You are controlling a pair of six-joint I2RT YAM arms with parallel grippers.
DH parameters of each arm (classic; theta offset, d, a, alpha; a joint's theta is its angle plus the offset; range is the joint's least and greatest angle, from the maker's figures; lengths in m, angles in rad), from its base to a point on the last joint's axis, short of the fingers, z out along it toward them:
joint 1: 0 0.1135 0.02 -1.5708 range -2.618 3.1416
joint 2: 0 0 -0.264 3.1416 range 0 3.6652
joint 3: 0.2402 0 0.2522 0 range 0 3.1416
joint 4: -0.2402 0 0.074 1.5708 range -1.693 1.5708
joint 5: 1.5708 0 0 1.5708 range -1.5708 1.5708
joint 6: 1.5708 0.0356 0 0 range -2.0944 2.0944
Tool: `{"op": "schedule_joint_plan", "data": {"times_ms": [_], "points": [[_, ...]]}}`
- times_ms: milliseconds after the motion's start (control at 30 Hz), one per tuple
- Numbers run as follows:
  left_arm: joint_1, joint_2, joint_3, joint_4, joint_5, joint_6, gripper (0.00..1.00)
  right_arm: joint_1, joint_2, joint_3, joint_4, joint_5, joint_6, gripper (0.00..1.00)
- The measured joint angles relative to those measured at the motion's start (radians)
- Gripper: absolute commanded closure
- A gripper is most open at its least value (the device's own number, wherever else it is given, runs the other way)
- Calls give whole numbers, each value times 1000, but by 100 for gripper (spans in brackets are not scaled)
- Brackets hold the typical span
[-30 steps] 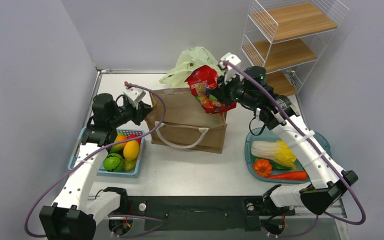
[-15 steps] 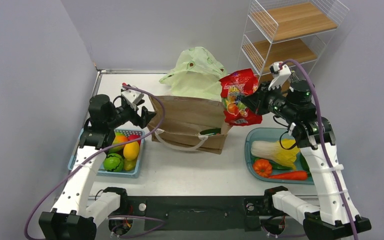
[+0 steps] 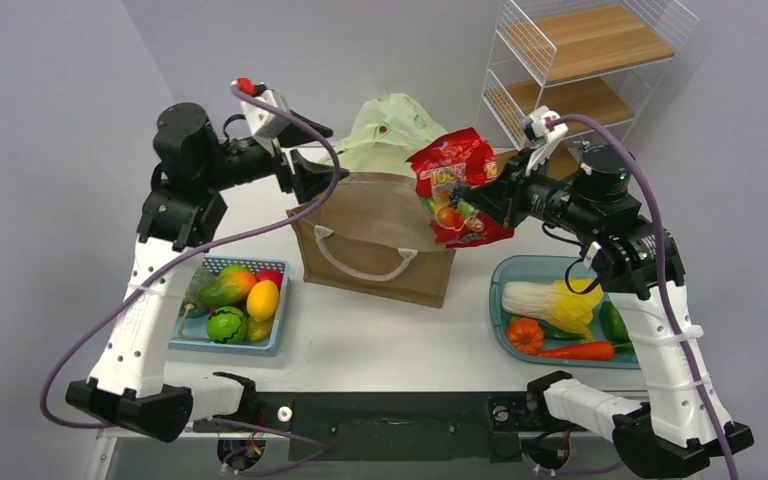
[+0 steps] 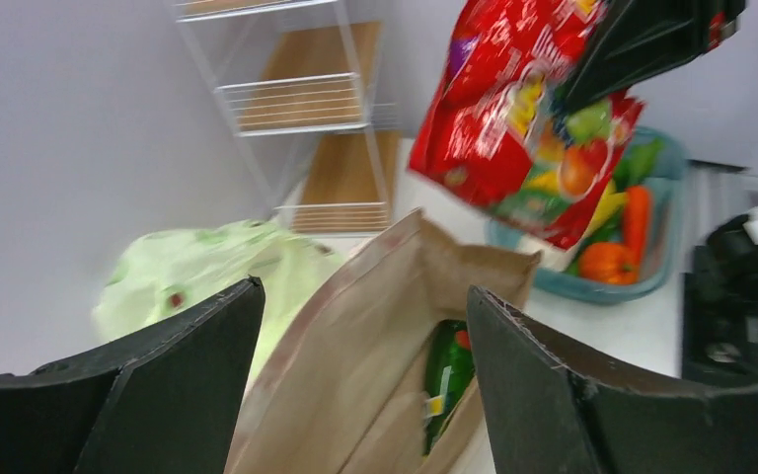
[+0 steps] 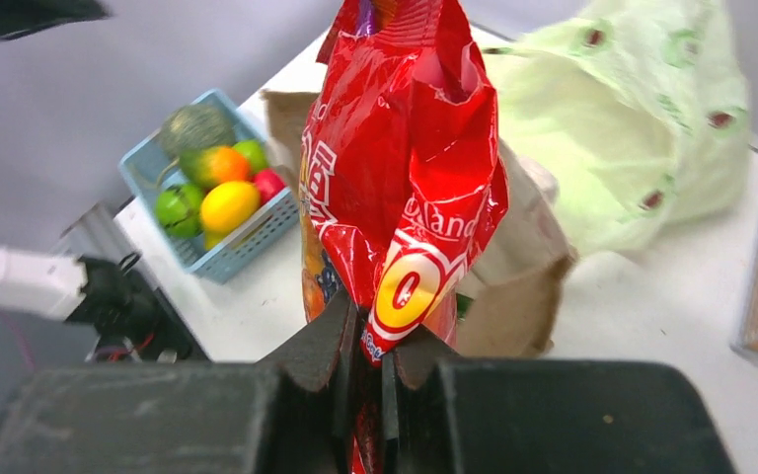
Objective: Untie the knot of the grocery bags and take out the mixed food
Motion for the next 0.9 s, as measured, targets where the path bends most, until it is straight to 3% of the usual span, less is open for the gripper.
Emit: {"op": "schedule_joint_plan", "data": {"times_ms": [200,567,633,700,733,767,800,900], "points": [[-160,151,119,-107,42,-46,25,165,11,35,-78,-29,-118,100],[-388,200,87,-299,116,-3,22,400,79,60,-248,59,-358,100],[-414,201,68,-307,122,4,33,429,91,64,-262,75,-391,100],[-429,201,53,-311,123,11,69,441,95,64,-275,82,-410,100],[-432,201,45,-311,121,13,93,443,95,64,-285,85,-416,99],[-432,201,37,-311,122,15,98,444,95,65,-294,87,-420,95],[-430,201,29,-304,128,14,100,446,95,65,-296,90,-424,85],[-406,185,-19,-232,170,-29,100,445,93,64,-298,101,-428,64]]}}
